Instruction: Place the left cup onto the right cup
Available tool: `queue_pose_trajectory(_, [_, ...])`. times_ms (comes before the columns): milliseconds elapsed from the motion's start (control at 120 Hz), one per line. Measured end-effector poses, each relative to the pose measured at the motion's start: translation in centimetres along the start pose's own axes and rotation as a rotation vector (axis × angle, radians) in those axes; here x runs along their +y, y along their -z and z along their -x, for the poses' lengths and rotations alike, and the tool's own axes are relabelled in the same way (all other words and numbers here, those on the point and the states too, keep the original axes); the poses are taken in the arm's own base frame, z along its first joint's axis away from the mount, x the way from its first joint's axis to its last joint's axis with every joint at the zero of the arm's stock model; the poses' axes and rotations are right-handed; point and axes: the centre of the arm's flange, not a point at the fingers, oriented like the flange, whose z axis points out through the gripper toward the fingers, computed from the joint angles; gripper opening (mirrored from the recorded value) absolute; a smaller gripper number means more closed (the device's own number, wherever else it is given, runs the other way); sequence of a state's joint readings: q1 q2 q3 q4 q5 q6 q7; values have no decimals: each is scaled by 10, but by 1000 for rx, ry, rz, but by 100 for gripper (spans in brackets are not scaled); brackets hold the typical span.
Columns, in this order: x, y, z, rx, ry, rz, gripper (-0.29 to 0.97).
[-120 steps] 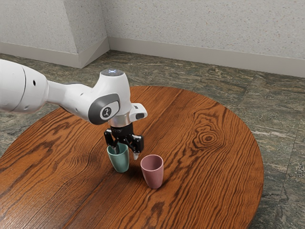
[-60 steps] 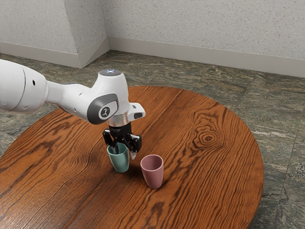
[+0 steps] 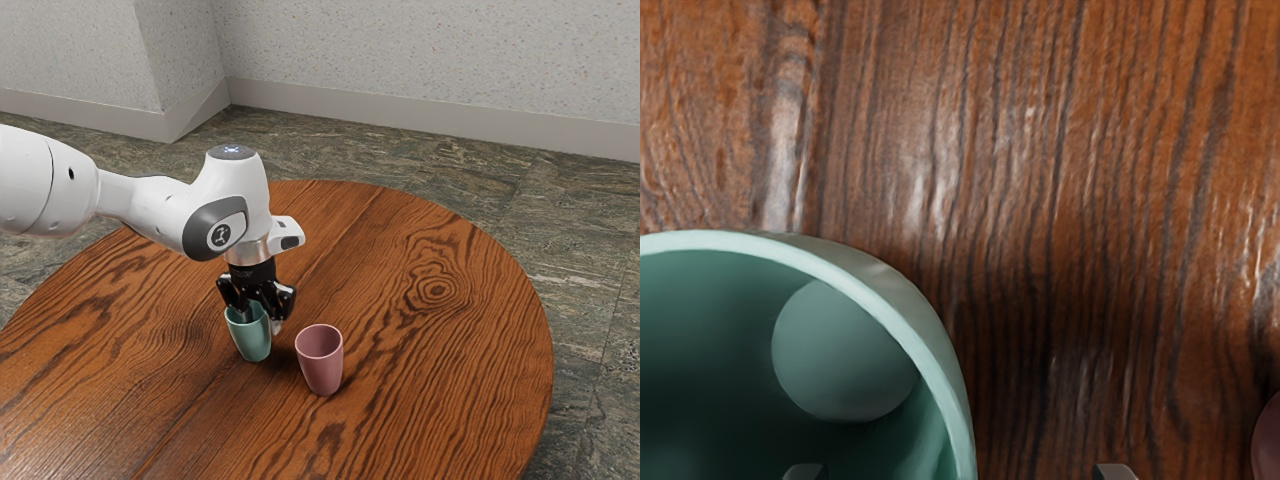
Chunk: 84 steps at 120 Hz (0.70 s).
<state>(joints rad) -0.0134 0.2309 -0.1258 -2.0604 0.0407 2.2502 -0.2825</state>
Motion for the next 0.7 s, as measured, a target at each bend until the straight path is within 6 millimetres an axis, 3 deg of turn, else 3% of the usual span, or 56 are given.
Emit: queue_pose_trajectory(700, [-1,0,0,0,1,0,11])
